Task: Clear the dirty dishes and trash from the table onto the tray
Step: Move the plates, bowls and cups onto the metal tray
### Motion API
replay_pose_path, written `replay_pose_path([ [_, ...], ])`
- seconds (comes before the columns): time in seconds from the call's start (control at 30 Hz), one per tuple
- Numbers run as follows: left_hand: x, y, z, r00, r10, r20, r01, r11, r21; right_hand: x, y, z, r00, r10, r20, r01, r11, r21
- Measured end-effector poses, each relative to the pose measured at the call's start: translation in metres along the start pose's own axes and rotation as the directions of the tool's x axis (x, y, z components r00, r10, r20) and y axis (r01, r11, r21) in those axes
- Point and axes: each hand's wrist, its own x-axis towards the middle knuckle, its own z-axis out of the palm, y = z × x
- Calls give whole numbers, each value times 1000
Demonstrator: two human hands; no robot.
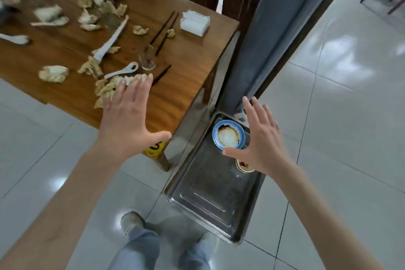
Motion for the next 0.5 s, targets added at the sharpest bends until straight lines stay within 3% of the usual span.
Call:
replay_pose_path([
  [0.2, -13, -104, -51, 990, -141, 23, 140, 990, 10, 34, -110, 8, 998, -63, 17, 63, 998, 3],
  [0.5, 2, -228, -101, 984, -179, 5, 179, 983, 39, 83, -227, 42, 997, -69, 26, 67, 997, 46],
])
